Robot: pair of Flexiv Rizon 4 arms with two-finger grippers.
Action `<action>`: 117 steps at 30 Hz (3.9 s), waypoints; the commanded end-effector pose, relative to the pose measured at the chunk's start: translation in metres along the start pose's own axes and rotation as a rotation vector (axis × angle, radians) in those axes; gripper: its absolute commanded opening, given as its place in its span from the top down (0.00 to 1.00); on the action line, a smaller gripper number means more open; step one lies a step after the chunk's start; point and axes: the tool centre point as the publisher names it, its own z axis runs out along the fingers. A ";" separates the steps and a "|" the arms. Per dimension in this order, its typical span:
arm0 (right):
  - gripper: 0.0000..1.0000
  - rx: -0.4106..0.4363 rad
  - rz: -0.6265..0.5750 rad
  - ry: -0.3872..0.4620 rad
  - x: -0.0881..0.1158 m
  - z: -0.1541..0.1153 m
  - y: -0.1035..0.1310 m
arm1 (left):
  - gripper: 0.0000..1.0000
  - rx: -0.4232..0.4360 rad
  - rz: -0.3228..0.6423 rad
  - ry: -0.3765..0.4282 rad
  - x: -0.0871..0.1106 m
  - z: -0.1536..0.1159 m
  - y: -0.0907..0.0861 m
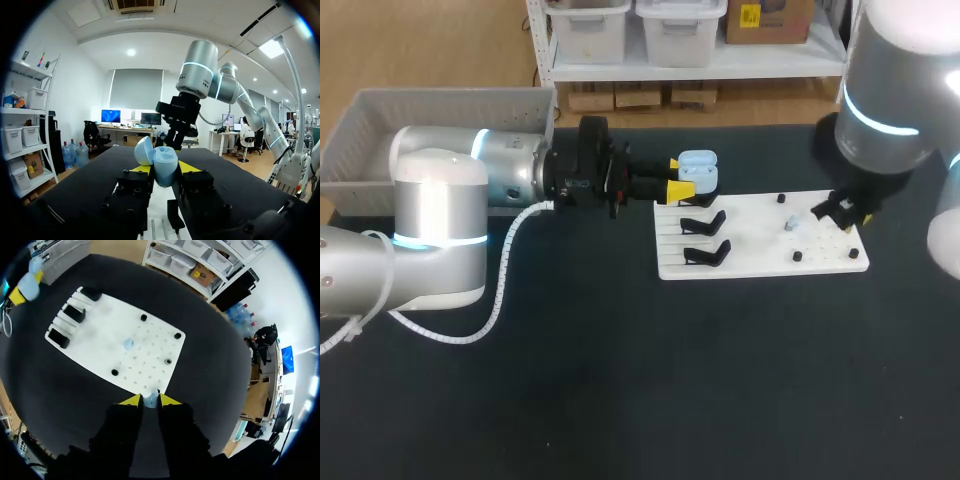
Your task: Pick up each earbud case from the left stands, insert the matching earbuds, close the lid, and place the case in the box.
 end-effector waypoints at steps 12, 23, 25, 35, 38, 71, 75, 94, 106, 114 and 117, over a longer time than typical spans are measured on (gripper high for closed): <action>1.00 -0.010 0.267 0.056 -0.039 -0.096 0.047 | 1.00 -0.003 0.004 -0.004 0.001 0.000 0.000; 1.00 -0.043 0.321 0.063 -0.040 -0.100 0.059 | 1.00 -0.003 0.004 -0.004 0.001 0.000 0.000; 1.00 -0.043 0.321 0.063 -0.040 -0.100 0.059 | 1.00 -0.003 0.004 -0.004 0.001 0.000 0.000; 1.00 -0.060 0.345 0.069 -0.046 -0.102 0.064 | 1.00 -0.003 0.004 -0.004 0.001 0.000 0.000; 1.00 -0.072 0.406 0.065 -0.057 -0.109 0.069 | 1.00 -0.003 0.004 -0.004 0.001 0.000 0.000; 1.00 -0.282 0.676 0.111 -0.088 -0.126 0.116 | 1.00 -0.013 0.166 0.059 0.002 0.009 -0.005; 1.00 -0.264 0.682 0.098 -0.094 -0.129 0.119 | 1.00 -0.029 0.159 0.045 0.003 0.008 -0.003; 1.00 -0.255 0.716 0.079 -0.102 -0.121 0.123 | 1.00 -0.030 0.150 0.038 0.004 0.008 -0.003; 1.00 -0.255 0.716 0.079 -0.102 -0.121 0.123 | 1.00 -0.030 0.150 0.038 0.004 0.008 -0.003; 1.00 -0.245 0.844 0.075 -0.111 -0.124 0.124 | 1.00 -0.030 0.150 0.038 0.004 0.008 -0.003; 1.00 -0.230 0.864 0.069 -0.114 -0.122 0.126 | 1.00 -0.030 0.150 0.038 0.004 0.008 -0.003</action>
